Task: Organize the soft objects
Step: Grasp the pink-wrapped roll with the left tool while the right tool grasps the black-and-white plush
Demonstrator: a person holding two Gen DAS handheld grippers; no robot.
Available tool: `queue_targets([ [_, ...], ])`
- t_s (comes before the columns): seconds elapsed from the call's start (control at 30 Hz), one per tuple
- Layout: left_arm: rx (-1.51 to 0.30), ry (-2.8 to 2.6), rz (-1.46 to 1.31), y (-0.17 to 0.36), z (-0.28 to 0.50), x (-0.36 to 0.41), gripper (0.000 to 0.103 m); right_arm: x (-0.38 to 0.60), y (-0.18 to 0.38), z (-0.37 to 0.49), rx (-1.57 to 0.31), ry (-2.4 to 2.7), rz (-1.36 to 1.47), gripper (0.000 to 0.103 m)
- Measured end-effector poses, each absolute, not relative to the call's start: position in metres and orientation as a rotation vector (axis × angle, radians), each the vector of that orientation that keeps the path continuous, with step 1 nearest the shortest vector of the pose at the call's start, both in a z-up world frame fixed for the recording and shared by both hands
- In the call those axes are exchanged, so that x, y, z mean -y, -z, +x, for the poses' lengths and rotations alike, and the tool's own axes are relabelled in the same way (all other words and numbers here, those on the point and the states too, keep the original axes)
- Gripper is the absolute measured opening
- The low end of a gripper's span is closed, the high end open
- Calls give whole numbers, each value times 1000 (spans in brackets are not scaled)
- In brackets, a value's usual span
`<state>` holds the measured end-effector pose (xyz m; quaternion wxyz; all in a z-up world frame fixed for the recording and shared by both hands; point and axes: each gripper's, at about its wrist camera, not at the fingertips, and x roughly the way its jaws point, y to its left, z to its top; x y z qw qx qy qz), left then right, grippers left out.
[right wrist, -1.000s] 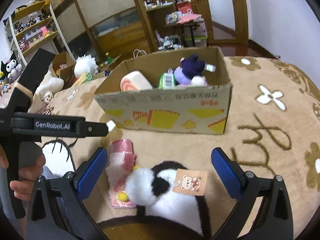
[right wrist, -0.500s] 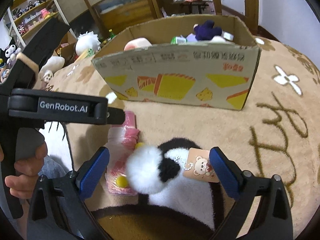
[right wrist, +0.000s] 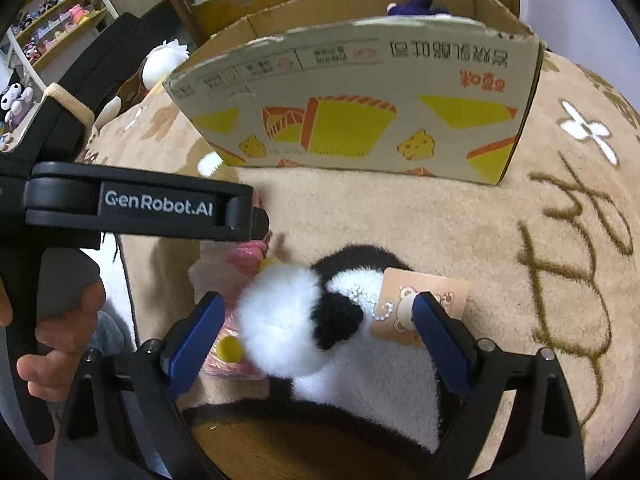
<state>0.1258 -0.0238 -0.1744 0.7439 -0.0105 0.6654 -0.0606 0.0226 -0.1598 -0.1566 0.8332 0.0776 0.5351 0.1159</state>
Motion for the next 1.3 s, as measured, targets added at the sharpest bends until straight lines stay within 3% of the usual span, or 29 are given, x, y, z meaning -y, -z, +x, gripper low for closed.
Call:
queue_targets([
  [0.3,-1472,113,36,191,130,33,99,150,170,27,-1175,-229,133,98],
  [0.57,-1481,99,72,202,126,48,97,149,175,27,-1187,-204,115,76],
  [0.73,-1488,106,58,198,115,45,82,146,174,24,-1186,-231,109,55],
  [0.8,-1486,115,59,196,111,47,75,150,171,20,-1190,-236,95,54],
  [0.9,-1469,130,83,192,106,52,56,149,172,20,-1186,-238,97,53],
  [1.3,-1421,138,43,178,96,45,44,161,163,17,-1169,-232,118,50],
])
